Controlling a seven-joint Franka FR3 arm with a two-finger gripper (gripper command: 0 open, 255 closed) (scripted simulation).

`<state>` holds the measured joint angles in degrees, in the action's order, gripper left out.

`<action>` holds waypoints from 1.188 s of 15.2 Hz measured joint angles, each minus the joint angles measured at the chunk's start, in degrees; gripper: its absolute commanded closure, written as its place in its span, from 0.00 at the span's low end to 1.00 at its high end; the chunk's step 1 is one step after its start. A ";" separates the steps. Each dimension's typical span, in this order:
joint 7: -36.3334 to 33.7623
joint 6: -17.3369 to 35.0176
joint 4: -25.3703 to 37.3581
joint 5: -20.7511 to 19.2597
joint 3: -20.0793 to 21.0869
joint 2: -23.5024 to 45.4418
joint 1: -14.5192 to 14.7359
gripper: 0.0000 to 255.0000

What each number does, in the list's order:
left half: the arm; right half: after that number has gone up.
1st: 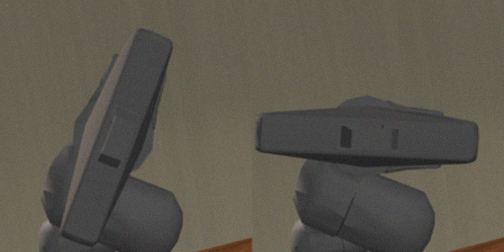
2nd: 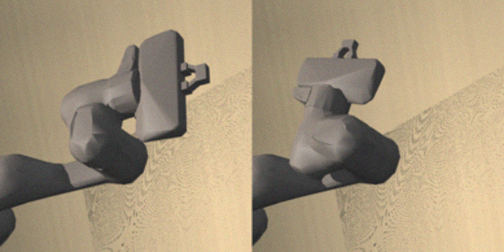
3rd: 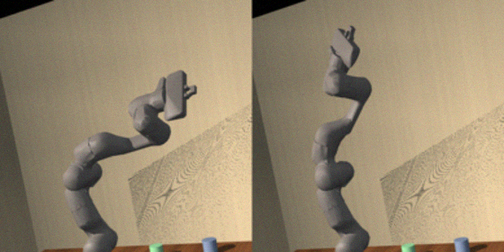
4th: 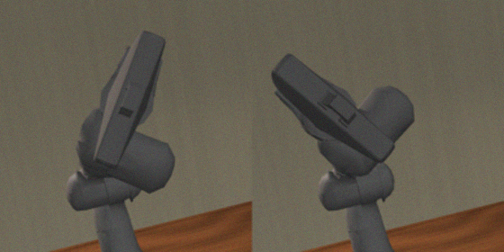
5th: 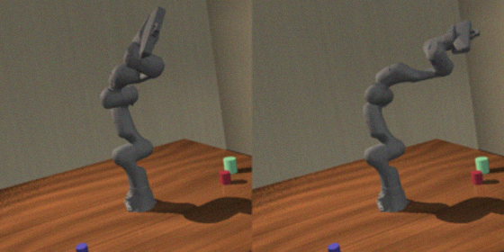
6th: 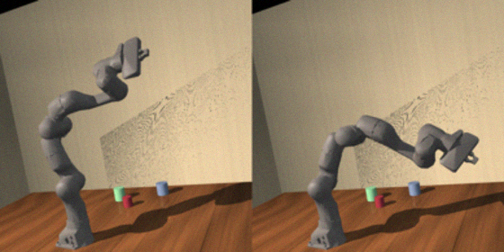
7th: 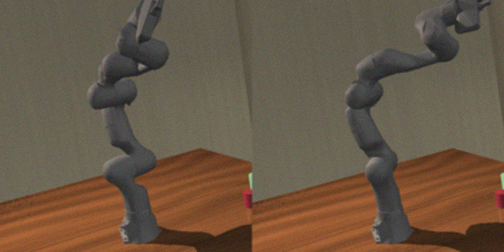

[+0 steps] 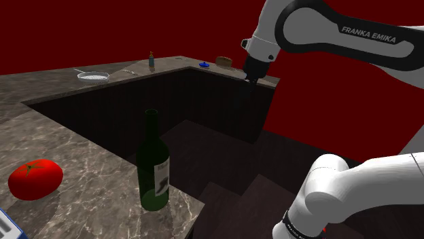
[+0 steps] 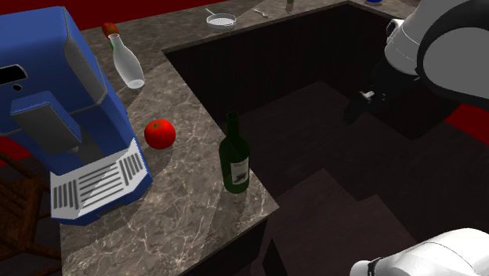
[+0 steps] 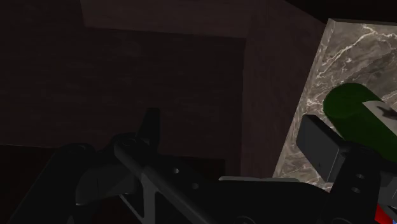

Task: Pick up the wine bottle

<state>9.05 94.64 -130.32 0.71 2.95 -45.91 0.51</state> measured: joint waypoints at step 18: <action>-22.36 -2.81 21.98 5.66 19.10 21.99 2.38 0.00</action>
<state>-13.31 91.83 -108.34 6.37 22.05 -23.93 2.89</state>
